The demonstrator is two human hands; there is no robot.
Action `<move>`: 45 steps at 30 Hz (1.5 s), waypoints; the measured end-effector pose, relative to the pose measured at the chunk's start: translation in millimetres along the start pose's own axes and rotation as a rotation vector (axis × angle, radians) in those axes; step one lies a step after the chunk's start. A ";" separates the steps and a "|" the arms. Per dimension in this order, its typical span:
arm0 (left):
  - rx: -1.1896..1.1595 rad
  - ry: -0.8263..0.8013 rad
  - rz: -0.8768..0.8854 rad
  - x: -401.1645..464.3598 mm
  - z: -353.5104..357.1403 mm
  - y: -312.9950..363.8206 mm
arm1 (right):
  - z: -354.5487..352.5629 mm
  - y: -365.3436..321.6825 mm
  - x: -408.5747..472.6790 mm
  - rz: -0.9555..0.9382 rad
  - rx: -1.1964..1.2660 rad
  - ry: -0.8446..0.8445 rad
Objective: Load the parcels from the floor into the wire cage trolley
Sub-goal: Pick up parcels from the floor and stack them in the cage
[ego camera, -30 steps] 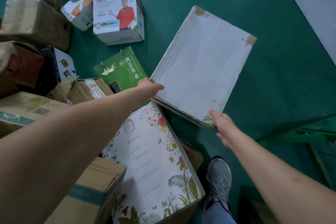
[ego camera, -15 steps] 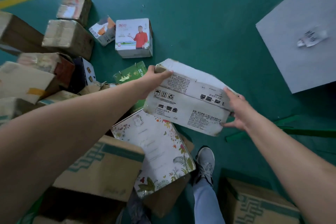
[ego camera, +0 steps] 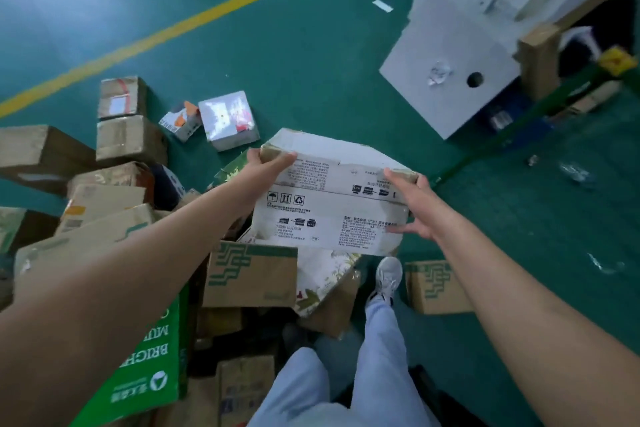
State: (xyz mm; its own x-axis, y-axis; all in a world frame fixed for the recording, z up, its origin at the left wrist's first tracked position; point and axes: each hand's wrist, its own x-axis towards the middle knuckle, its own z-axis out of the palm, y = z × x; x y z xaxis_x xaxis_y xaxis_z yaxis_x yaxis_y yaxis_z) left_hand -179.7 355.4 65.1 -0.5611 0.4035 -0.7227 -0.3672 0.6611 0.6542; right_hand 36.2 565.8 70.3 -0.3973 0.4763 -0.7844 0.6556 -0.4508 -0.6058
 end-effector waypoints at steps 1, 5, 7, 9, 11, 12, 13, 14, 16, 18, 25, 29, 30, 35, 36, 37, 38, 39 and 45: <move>-0.004 -0.014 0.008 -18.7 -2.0 -2.3 | -1.9 2.7 -23.5 -0.008 0.003 0.010; 0.000 -0.058 0.020 -79.1 0.2 -7.1 | -17.5 20.7 -100.0 -0.046 -0.031 0.067; 0.006 -0.107 0.004 -103.4 6.4 -8.8 | -26.3 33.1 -133.4 -0.059 -0.057 0.112; 0.027 -0.141 -0.008 -124.0 15.0 -11.6 | -33.3 48.8 -158.0 -0.064 -0.051 0.139; 0.060 -0.159 -0.017 -139.6 24.2 -17.5 | -37.2 65.7 -177.1 -0.043 -0.023 0.153; 0.077 -0.178 -0.024 -148.4 29.5 -20.5 | -38.6 74.9 -187.9 -0.030 -0.018 0.168; 0.092 -0.196 -0.030 -155.5 34.1 -24.1 | -39.3 85.0 -195.2 -0.013 -0.010 0.183; 0.122 -0.206 -0.037 -159.7 37.6 -28.8 | -39.0 94.7 -202.0 0.004 -0.001 0.198; 0.258 -0.199 -0.032 -159.8 44.5 -42.3 | -38.5 115.2 -216.5 0.041 0.021 0.221; 0.349 -0.212 -0.041 -159.2 49.5 -54.9 | -38.9 135.3 -228.0 0.065 0.052 0.243; 0.500 -0.213 -0.068 -193.2 75.6 -93.0 | -48.2 214.2 -282.6 0.092 0.046 0.270; 0.638 -0.252 -0.031 -226.5 84.4 -117.2 | -48.2 262.2 -325.8 0.121 0.049 0.231; 0.652 -0.270 -0.023 -228.5 87.6 -124.9 | -50.0 276.2 -338.3 0.117 0.062 0.226; 0.731 -0.341 -0.032 -265.8 104.1 -130.3 | -54.2 324.9 -369.6 0.092 0.097 0.188; 0.754 -0.379 -0.037 -288.7 110.0 -126.0 | -55.2 333.7 -375.2 0.083 0.116 0.181; 0.781 -0.412 -0.035 -312.3 116.9 -122.1 | -56.5 341.4 -380.8 0.083 0.133 0.177; 0.805 -0.448 -0.048 -328.6 125.6 -120.4 | -57.8 351.1 -388.3 0.086 0.154 0.175; 0.799 -0.476 -0.071 -340.7 130.5 -118.0 | -59.9 354.5 -391.4 0.086 0.158 0.176; 0.893 -0.536 -0.173 -355.3 182.6 -127.3 | -69.2 406.5 -417.1 0.154 0.316 0.241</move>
State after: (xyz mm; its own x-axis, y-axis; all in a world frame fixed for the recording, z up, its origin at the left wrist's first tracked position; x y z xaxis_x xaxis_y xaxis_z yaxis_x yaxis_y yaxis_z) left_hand 201.8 243.3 197.9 -0.0724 0.3421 -0.9369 0.3911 0.8738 0.2889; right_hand 512.8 236.1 160.4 -0.1238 0.5309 -0.8383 0.4513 -0.7223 -0.5241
